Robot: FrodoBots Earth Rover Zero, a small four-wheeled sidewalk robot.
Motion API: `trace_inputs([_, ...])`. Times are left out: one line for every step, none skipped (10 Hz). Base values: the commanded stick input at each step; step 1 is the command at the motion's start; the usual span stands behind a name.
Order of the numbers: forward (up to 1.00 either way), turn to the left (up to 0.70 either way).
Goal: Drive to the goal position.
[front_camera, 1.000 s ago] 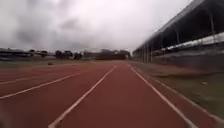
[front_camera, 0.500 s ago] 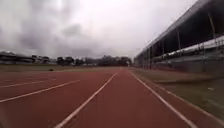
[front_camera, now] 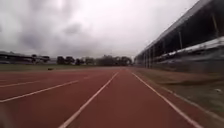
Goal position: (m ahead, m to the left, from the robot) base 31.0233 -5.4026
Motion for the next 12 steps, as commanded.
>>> trace_inputs([0.7,0.0])
trace_inputs([0.7,0.0])
trace_inputs([0.7,0.0])
trace_inputs([0.7,0.0])
trace_inputs([0.7,0.0])
trace_inputs([0.7,0.0])
trace_inputs([0.7,0.0])
trace_inputs([0.7,0.0])
trace_inputs([0.7,0.0])
trace_inputs([0.7,0.0])
trace_inputs([0.7,0.0])
trace_inputs([0.7,0.0])
